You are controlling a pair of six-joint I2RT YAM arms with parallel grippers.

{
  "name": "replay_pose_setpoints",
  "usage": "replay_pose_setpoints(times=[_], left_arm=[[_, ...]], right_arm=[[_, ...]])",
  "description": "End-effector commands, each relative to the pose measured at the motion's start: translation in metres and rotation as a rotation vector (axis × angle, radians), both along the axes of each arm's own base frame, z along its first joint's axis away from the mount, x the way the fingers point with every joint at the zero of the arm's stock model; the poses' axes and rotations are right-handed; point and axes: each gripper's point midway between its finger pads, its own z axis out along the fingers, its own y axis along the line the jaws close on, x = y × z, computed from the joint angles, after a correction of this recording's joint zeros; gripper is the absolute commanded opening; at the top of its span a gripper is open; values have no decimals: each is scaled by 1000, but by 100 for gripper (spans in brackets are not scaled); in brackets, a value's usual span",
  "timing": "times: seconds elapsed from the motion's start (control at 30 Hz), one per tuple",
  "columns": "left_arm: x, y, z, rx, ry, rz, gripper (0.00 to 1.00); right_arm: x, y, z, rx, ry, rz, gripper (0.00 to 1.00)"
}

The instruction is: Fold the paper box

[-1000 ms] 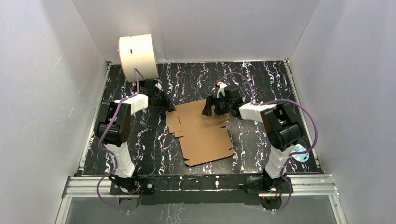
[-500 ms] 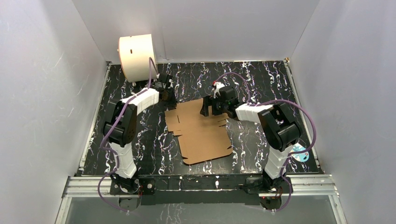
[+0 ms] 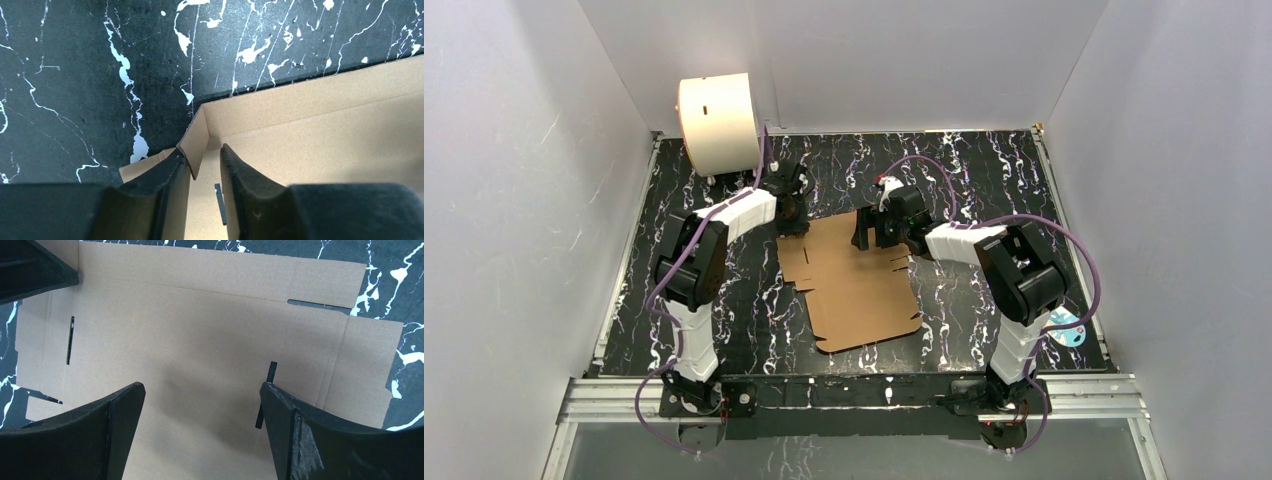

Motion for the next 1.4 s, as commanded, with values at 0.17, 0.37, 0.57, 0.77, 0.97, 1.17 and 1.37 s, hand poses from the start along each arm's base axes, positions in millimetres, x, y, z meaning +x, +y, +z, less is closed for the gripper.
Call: replay_pose_setpoints(times=[0.17, 0.37, 0.57, 0.77, 0.97, 1.17, 1.37], left_arm=[[5, 2, 62, -27, -127, 3, 47], [1, -2, 90, -85, -185, -9, 56], [-1, -42, 92, -281, -160, -89, 58], [4, -66, 77, -379, -116, -132, 59], [10, -77, 60, -408, -77, -156, 58], [11, -81, 44, -406, -39, -168, 54], [10, -80, 32, -393, -18, -170, 53]], right_arm=[[1, -13, 25, -35, -6, 1, 99], [20, -31, 59, 70, -28, 9, 99], [48, -63, 76, 166, -20, -71, 98], [70, -84, 72, 237, 57, -133, 93], [83, -78, 64, 270, 88, -120, 89], [92, -71, 49, 312, 135, -100, 82], [93, -65, 36, 327, 169, -78, 80]])
